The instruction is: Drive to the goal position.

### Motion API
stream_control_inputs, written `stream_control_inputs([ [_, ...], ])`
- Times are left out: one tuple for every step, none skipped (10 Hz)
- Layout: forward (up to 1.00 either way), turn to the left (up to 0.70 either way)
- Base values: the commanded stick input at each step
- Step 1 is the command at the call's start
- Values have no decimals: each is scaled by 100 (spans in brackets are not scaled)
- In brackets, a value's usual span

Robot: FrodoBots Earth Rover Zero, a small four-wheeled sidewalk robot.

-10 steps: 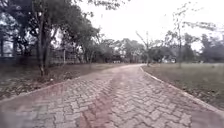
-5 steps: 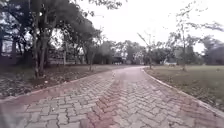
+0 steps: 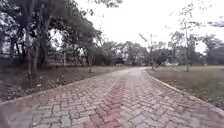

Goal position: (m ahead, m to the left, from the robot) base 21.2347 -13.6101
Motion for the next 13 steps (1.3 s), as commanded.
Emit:
stream_control_inputs([
  [70, 0],
  [70, 0],
  [70, 0],
  [70, 0],
  [70, 0],
  [70, 0],
  [70, 0],
  [70, 0],
  [70, 0],
  [70, 0],
  [70, 0],
  [70, 0],
  [70, 0],
])
